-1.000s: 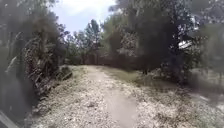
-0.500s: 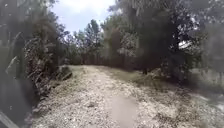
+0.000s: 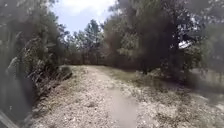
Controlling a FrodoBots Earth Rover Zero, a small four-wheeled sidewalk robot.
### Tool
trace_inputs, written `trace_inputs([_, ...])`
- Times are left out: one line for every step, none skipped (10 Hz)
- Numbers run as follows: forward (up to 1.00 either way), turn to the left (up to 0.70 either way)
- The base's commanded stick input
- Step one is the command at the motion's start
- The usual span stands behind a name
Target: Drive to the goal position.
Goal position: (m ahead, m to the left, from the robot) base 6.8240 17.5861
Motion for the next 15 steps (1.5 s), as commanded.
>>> trace_inputs([0.85,0.0])
trace_inputs([0.85,0.0])
trace_inputs([0.85,0.0])
trace_inputs([0.85,0.0])
trace_inputs([0.85,0.0])
trace_inputs([0.85,0.0])
trace_inputs([0.85,0.0])
trace_inputs([0.85,0.0])
trace_inputs([0.85,0.0])
trace_inputs([0.85,0.0])
trace_inputs([0.85,0.0])
trace_inputs([0.85,0.0])
trace_inputs([0.85,0.0])
trace_inputs([0.85,0.06])
trace_inputs([0.85,0.24])
